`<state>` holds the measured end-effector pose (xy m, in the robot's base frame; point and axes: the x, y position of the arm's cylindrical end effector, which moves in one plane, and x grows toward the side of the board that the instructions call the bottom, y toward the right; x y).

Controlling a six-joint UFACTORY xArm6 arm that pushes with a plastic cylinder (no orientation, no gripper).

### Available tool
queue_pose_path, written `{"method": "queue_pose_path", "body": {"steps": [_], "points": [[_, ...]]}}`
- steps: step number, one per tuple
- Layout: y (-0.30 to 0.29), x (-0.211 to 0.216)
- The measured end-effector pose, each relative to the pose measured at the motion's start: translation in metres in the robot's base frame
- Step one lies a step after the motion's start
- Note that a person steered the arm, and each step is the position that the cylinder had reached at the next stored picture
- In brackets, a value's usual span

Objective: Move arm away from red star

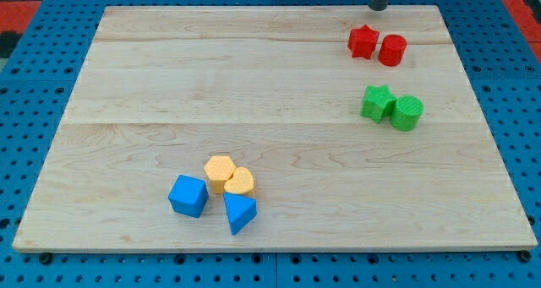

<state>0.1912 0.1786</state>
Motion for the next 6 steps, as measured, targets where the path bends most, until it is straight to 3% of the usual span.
{"method": "queue_pose_path", "body": {"steps": [6], "points": [[-0.025,0.007]]}}
